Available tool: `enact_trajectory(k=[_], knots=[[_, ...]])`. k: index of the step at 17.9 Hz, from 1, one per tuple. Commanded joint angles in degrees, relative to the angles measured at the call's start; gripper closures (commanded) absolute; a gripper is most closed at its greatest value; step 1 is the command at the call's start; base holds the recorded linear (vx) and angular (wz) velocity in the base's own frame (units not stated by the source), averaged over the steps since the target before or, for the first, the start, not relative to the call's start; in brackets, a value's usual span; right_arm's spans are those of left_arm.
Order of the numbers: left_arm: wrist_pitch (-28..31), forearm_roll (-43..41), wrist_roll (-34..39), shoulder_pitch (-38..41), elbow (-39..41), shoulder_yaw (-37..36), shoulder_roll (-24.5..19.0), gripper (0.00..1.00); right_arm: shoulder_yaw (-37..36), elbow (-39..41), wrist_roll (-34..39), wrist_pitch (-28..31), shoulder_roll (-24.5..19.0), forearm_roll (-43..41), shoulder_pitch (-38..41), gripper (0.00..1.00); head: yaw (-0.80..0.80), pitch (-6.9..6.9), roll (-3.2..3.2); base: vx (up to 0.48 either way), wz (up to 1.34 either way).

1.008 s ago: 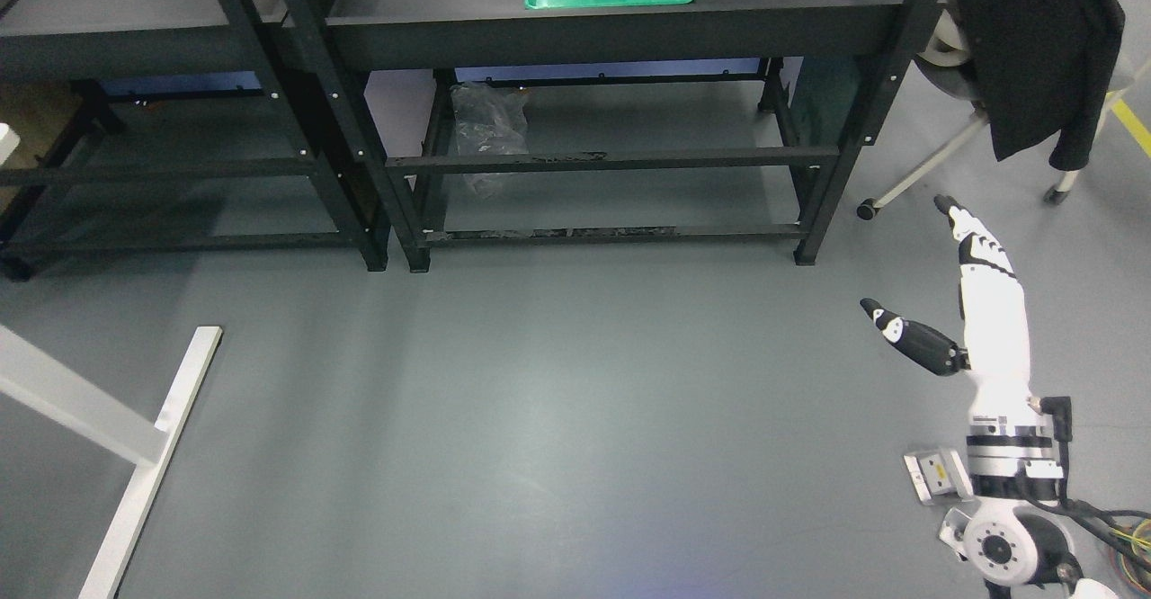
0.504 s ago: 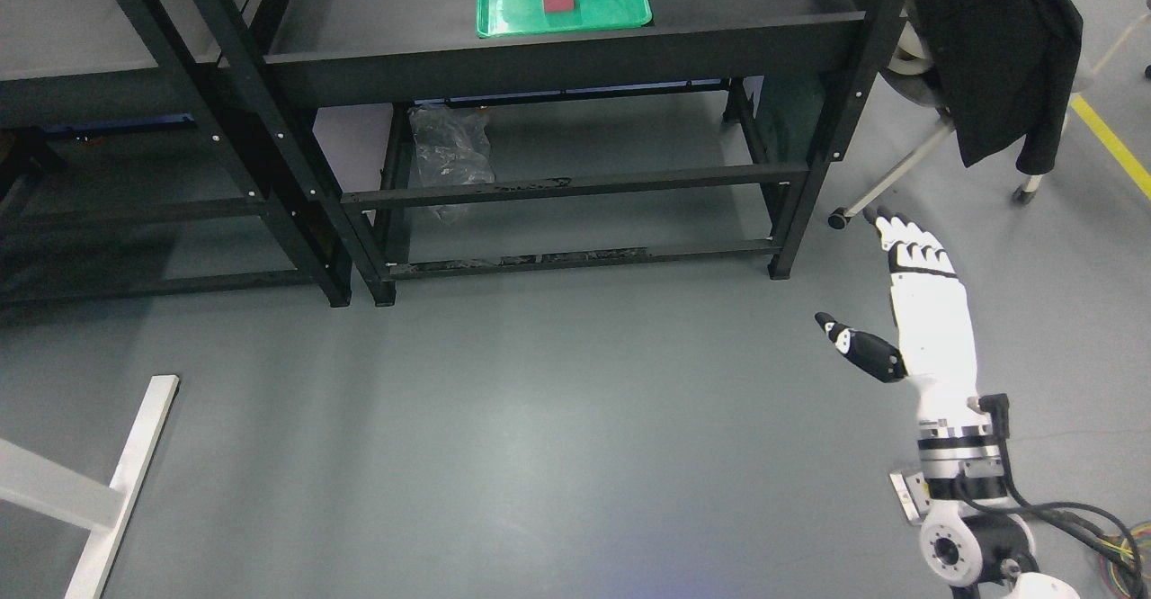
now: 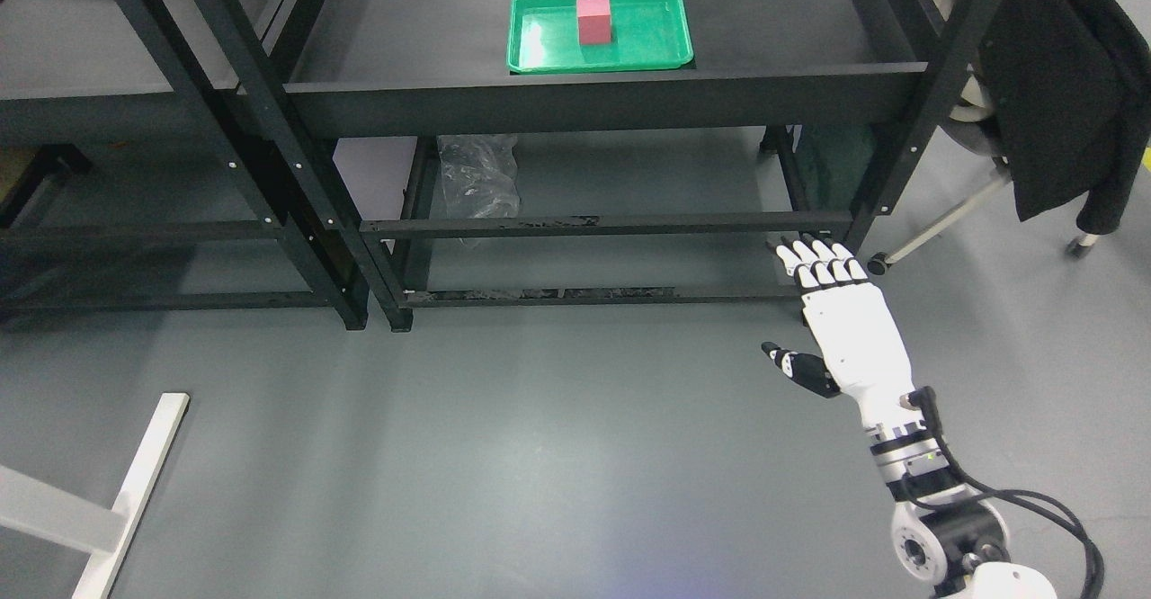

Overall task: Pick pink block from left shelf to tray
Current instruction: 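Raise the right hand and approach the green tray on the shelf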

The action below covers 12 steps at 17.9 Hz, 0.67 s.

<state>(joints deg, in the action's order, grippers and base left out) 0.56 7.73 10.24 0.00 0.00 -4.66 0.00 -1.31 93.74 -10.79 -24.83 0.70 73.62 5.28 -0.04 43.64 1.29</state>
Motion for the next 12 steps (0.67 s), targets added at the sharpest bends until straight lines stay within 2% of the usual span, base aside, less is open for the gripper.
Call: enact_trajectory(k=[1,4,9,12], knots=[[0.0,0.0,0.0,-1.7,1.0,0.0,-1.0,0.0,0.5,0.0,-3.5,-0.2,0.3,-0.7,-0.4,0.02,0.0,0.0,0.0,0.25,0.14],[0.0,0.0,0.0,-1.7,1.0,0.0,-1.0,0.0,0.3,0.0,-4.1,-1.0,0.3,-1.5,-0.5,0.03,0.0,0.0,0.0,0.227,0.14],[0.0,0.0,0.0,-1.8,1.0,0.0,-1.0,0.0,0.3,0.0,-10.6,-1.7,0.3,-1.9,-0.5,0.03,0.0,0.0,0.0,0.243,0.16],[0.0,0.0,0.0,-1.7,1.0,0.0,-1.0,0.0,0.3,0.0,-11.1,-1.7,0.3,-2.0,-0.5,0.02,0.0,0.0,0.0,0.296,0.13]])
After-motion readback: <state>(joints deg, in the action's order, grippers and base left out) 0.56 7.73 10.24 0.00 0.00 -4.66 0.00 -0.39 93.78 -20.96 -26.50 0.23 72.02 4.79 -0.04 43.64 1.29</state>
